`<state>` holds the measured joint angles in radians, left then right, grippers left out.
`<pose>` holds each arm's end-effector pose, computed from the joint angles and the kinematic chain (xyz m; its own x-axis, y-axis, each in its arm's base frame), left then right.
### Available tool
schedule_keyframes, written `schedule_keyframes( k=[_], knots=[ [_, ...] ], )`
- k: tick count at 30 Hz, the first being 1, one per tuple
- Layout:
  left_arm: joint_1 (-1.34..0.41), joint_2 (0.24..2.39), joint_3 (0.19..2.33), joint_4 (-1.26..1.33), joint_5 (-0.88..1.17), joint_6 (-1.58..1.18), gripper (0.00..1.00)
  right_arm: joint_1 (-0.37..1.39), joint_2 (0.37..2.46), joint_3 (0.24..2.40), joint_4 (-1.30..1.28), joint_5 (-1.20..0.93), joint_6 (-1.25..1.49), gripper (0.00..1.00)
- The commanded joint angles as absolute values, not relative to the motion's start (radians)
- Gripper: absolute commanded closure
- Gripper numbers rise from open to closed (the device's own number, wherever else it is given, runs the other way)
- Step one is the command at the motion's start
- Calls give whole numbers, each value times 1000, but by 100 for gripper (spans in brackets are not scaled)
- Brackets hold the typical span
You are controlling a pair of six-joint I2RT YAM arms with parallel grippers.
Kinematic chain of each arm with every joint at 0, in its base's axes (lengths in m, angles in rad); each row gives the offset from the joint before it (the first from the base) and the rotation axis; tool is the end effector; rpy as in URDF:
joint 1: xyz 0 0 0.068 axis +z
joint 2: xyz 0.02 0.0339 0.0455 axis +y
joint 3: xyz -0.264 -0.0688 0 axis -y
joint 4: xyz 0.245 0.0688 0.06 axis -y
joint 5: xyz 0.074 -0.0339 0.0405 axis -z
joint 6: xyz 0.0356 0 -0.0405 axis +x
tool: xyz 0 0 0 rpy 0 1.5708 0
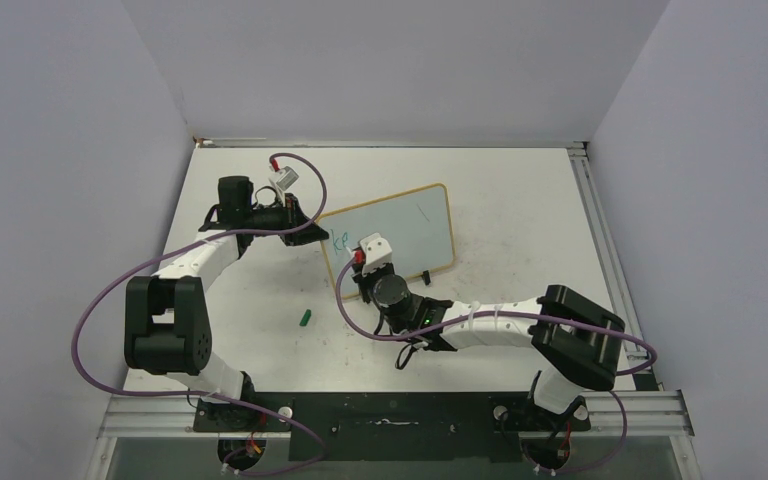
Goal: Write a sentence on the whiteboard
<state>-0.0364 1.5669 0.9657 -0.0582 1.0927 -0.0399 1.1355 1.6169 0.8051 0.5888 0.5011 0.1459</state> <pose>0.3250 -0.0435 0.2330 -0.6404 0.0050 -0.7680 0.6930 0.4348 -0.5750 0.1618 0.3074 0.2175 -0.1792 -0.0829 -0.9803 -0.5778 0.8154 0.0367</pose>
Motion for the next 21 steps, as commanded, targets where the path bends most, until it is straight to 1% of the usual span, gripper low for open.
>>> schedule_keyframes(
  k=[1, 10, 21],
  knots=[
    [-31, 1535, 1001, -79, 1098, -22, 100, 1127, 1584, 790, 577, 568, 150, 95],
    [-31, 1533, 1001, -80, 1097, -23, 100, 1134, 1522, 759, 620, 525, 131, 95],
    [-31, 1535, 1001, -79, 1098, -22, 100, 1098, 1539, 778, 656, 483, 122, 95]
  ],
)
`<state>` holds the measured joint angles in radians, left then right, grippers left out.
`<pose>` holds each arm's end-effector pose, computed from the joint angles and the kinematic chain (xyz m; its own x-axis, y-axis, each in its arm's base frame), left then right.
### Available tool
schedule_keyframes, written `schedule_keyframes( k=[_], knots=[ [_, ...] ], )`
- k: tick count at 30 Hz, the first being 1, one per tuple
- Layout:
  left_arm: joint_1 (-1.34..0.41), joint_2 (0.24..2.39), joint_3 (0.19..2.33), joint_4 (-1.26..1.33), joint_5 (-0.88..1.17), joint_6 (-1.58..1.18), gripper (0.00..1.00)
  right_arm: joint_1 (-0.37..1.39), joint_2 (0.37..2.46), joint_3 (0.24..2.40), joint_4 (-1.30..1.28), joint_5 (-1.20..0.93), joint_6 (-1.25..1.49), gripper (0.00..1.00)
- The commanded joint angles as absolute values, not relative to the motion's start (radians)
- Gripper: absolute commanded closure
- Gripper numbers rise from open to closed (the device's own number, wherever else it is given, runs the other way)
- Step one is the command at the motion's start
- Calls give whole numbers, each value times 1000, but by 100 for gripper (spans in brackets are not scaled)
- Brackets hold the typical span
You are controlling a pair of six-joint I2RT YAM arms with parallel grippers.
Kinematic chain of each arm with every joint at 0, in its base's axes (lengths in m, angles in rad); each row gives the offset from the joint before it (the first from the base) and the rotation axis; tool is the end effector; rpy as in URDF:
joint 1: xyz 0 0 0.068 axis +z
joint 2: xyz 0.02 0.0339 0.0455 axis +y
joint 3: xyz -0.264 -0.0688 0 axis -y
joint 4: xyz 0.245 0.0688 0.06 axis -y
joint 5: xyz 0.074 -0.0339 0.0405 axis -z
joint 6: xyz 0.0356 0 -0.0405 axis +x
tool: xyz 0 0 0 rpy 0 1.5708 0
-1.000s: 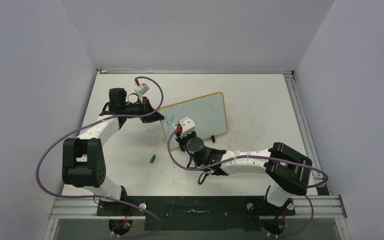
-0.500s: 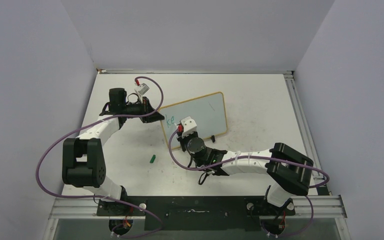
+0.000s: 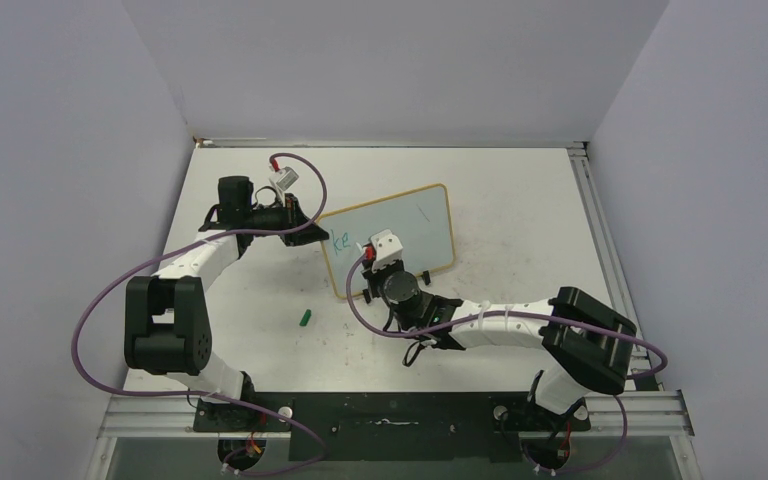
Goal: Write a sentence on the whiteboard
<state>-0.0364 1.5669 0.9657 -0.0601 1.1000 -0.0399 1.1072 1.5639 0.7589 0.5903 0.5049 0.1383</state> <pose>0.3247 -0.0436 0.2330 -0.6419 0.0053 -0.7667 0.6943 0.4283 -0.5784 0.1648 0.2910 0.2201 -0.1732 -0.0765 -0.9819 -0.5529 0.8326 0.0326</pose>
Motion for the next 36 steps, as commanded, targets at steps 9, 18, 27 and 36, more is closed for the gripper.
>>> schedule_keyframes(
  k=[9, 18, 27, 36],
  knots=[
    [-31, 1535, 1000, -80, 1099, -20, 100, 1095, 1566, 797, 674, 473, 105, 95],
    [-31, 1537, 1001, -81, 1098, -19, 100, 1088, 1576, 802, 642, 516, 123, 95],
    [-31, 1536, 1002, -81, 1098, -19, 100, 1077, 1562, 798, 639, 543, 133, 95],
    [-31, 1537, 1002, -80, 1100, -20, 100, 1071, 1575, 835, 649, 528, 102, 95]
  ],
)
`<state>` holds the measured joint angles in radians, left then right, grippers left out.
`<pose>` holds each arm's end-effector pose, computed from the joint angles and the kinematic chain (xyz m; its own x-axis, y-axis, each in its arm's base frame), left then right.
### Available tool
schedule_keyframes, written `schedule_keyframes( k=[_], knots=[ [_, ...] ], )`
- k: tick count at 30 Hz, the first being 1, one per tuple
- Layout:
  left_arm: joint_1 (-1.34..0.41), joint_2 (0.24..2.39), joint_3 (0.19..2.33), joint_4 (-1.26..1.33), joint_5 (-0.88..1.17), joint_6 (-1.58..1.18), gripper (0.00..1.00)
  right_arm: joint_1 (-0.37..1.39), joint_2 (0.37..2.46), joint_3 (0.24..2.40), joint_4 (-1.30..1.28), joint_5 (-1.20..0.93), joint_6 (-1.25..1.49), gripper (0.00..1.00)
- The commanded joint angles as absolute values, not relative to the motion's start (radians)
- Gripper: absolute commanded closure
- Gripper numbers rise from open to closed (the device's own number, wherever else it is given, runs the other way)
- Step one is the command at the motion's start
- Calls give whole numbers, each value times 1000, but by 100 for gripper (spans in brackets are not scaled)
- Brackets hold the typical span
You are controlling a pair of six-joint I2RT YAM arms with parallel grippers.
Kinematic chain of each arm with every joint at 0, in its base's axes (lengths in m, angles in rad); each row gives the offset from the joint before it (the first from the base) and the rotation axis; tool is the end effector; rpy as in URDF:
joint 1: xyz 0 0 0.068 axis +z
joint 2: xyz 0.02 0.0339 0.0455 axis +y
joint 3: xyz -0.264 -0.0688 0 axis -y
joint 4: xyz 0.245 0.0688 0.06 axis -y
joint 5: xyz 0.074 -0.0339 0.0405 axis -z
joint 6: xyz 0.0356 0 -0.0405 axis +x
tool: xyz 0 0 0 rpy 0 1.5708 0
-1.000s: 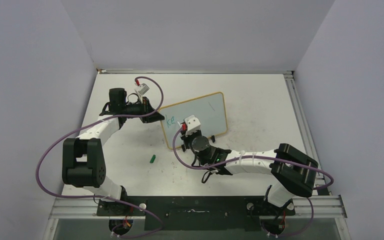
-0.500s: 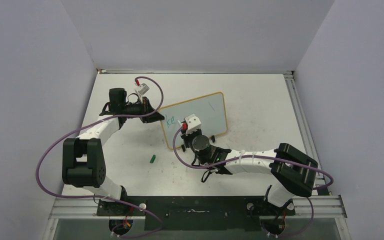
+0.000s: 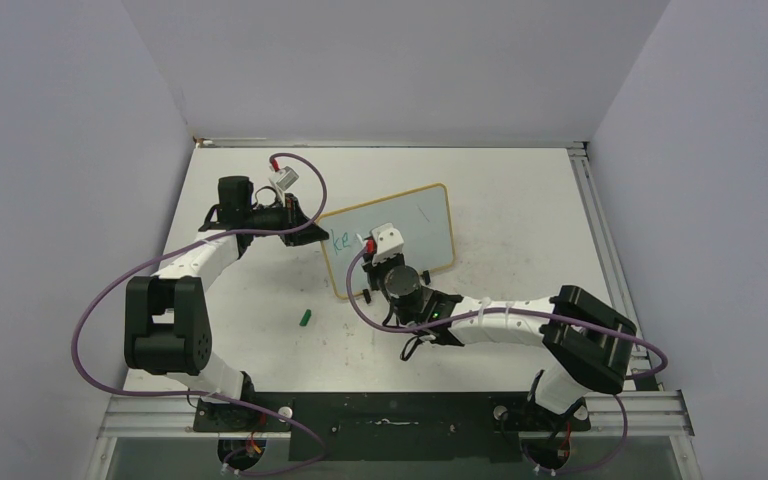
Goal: Write a sentence on the whiteboard
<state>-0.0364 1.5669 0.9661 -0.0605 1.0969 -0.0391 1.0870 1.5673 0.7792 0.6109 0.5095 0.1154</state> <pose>0.3248 -0.0435 0.2331 -0.6413 0.0055 -0.7672 0.6938 0.4310 -0.5769 0.1725 0.2910 0.2276 -0.1447 -0.0593 -0.9877 -0.5364 0.8435 0.0279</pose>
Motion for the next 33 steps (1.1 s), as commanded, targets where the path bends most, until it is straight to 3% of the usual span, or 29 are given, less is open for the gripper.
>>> schedule_keyframes(
  k=[1, 33],
  knots=[
    [-31, 1537, 1003, -81, 1100, -20, 100, 1071, 1576, 837, 652, 527, 100, 95],
    [-31, 1534, 1003, -81, 1100, -19, 100, 1111, 1586, 763, 596, 569, 168, 95]
  ],
)
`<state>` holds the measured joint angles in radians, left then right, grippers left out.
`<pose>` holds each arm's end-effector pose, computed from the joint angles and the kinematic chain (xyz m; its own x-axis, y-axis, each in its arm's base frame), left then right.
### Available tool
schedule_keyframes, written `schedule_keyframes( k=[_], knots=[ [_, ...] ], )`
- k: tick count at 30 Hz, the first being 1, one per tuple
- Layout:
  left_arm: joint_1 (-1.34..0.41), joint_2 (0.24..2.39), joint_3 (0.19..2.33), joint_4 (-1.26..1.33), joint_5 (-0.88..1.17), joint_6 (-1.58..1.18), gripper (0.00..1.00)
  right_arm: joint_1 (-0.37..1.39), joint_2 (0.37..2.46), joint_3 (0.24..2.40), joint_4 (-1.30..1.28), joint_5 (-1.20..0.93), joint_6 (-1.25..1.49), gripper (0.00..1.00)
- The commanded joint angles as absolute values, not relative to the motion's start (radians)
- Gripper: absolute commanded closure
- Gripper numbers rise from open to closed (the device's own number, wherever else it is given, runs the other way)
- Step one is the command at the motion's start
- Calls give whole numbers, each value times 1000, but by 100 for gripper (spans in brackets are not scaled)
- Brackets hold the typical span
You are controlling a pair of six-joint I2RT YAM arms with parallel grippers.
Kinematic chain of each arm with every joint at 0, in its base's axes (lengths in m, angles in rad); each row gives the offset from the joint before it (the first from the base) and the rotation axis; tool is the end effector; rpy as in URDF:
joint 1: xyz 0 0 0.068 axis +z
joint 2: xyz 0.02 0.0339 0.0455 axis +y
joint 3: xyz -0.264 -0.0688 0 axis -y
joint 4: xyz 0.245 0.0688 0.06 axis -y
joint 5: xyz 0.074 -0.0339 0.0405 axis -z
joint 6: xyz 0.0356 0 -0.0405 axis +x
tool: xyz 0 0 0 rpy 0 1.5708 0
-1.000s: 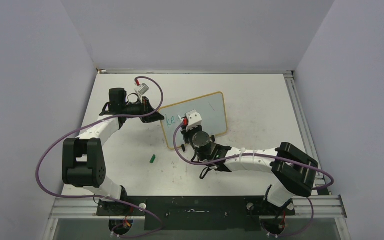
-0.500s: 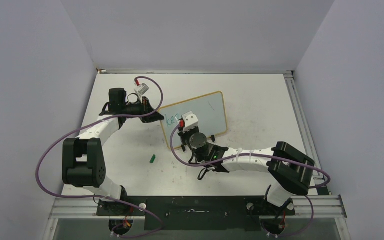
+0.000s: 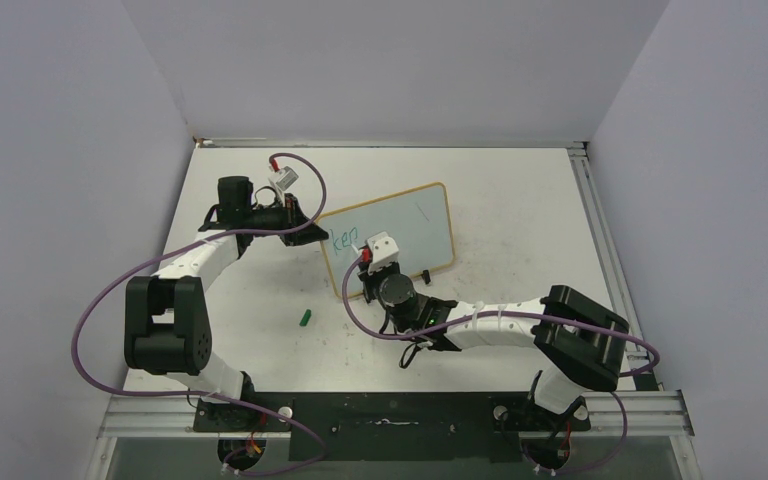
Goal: Write a sentence on the whiteboard
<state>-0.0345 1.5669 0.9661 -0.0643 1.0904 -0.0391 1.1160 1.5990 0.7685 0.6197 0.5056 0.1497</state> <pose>0.3249 -0.0428 0.2327 -0.6442 0.0042 -0.7649 0.6887 0.4383 -0.5776 0.1648 0.2977 0.2150 -0.1771 -0.0651 -0.9820 -0.5577 0.8288 0.0456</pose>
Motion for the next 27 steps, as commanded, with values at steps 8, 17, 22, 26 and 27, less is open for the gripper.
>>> schedule_keyframes(
  k=[8, 17, 22, 26, 27],
  knots=[
    [-31, 1533, 1003, -81, 1100, -20, 100, 1105, 1576, 762, 581, 622, 172, 95],
    [-31, 1532, 1002, -81, 1099, -19, 100, 1095, 1549, 747, 584, 610, 167, 95],
    [-31, 1532, 1002, -82, 1097, -18, 100, 1107, 1498, 707, 641, 574, 134, 95],
    [-31, 1532, 1003, -83, 1097, -19, 100, 1106, 1481, 703, 665, 565, 120, 95],
    [-31, 1532, 1002, -83, 1095, -19, 100, 1105, 1488, 714, 659, 570, 115, 95]
  ],
)
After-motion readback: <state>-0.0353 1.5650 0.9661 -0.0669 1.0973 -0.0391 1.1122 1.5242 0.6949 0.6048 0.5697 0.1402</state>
